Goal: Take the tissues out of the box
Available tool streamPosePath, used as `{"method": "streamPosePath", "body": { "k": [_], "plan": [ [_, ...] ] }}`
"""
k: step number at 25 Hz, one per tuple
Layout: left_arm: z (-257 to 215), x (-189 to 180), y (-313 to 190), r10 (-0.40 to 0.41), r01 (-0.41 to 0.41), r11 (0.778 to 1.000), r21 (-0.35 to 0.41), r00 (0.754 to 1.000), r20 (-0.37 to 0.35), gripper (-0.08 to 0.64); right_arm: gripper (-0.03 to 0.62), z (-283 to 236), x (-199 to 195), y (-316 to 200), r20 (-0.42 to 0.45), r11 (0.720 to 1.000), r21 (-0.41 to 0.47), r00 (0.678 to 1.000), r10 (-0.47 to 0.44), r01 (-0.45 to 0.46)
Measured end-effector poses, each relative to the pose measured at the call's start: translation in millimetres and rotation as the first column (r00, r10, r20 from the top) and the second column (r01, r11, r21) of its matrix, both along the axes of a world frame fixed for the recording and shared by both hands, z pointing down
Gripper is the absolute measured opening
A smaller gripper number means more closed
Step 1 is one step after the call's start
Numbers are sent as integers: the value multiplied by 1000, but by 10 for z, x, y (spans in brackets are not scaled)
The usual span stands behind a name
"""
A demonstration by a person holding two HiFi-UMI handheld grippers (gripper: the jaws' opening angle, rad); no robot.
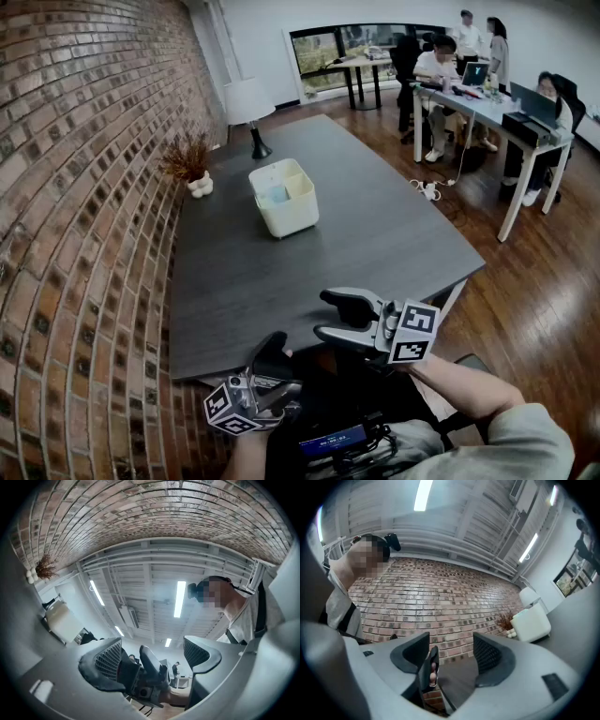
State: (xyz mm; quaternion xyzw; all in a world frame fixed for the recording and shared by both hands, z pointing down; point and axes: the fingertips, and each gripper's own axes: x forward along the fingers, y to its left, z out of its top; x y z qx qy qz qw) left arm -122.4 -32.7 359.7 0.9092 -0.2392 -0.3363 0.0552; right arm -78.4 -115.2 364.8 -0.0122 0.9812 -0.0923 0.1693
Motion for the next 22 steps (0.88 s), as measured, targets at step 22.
{"method": "streamPosePath", "body": {
  "k": [22],
  "plan": [
    [-772,-536,-1375,-291,258,956,137,800,525,402,307,-360,42,-428,35,995,30,995,95,-96]
  ]
}}
